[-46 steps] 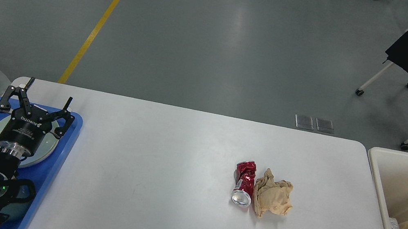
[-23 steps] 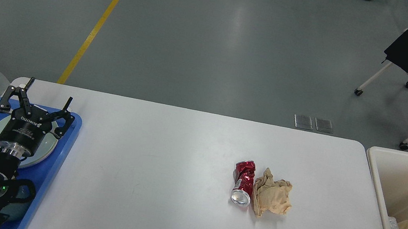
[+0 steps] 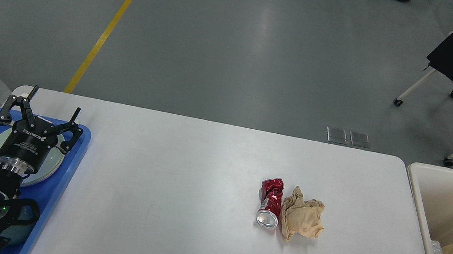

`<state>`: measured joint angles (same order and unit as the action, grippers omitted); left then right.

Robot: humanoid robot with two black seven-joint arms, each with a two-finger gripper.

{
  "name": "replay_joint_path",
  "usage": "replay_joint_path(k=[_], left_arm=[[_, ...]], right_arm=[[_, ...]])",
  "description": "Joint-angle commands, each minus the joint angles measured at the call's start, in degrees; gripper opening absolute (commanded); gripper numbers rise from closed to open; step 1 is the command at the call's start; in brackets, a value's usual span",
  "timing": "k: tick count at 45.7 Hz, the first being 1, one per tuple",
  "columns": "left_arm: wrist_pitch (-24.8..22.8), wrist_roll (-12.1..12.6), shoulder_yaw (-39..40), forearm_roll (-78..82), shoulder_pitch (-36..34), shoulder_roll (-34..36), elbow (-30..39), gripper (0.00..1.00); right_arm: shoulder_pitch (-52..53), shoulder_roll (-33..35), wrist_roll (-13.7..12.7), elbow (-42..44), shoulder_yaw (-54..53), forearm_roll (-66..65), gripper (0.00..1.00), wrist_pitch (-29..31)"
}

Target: Tidy desktop

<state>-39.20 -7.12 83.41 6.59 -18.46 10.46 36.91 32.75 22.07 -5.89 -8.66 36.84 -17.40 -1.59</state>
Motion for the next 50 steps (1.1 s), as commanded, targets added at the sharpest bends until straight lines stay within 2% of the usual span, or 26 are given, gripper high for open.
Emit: replay_joint_path(k=[1, 16, 20, 27, 34, 39, 44, 50], left_arm=[[0.00, 0.00, 0.00, 0.00, 0.00, 0.00, 0.00, 0.96], [0.00, 0.00, 0.00, 0.00, 0.00, 0.00, 0.00, 0.96], [0.00, 0.09, 0.00, 0.00, 0.00, 0.00, 0.00, 0.96], [0.00, 0.00, 0.00, 0.00, 0.00, 0.00, 0.00, 0.96], [0.00, 0.00, 0.00, 0.00, 0.00, 0.00, 0.00, 0.96], [0.00, 0.00, 0.00, 0.00, 0.00, 0.00, 0.00, 0.96], [0.00, 0.00, 0.00, 0.00, 0.00, 0.00, 0.00, 0.96], [0.00, 0.09, 0.00, 0.00, 0.00, 0.00, 0.00, 0.96]], right_arm=[[-0.23, -0.01, 0.00, -0.04, -0.02, 0.00, 1.00, -0.08], [0.83, 1.21, -0.53, -1.09, 0.69, -0.79, 1.00, 1.41], [1.27, 3.32, -0.61, -1.09, 0.77, -0.96, 1.00, 5.01], [5.65, 7.54, -0.44, -3.29, 2.53, -2.81, 1.00, 15.81], [16.37, 13.42, -0.53, -13.29, 7.18, -3.51, 1.00, 25.66], [28.14, 16.59, -0.79, -24.10, 13.50, -5.35, 1.00, 29.45], [42.19, 17.83, -1.05, -34.91, 21.94, -5.80, 1.00, 33.57], [60.21, 15.73, -0.96, -44.94, 32.58, -5.54, 1.00, 40.16]])
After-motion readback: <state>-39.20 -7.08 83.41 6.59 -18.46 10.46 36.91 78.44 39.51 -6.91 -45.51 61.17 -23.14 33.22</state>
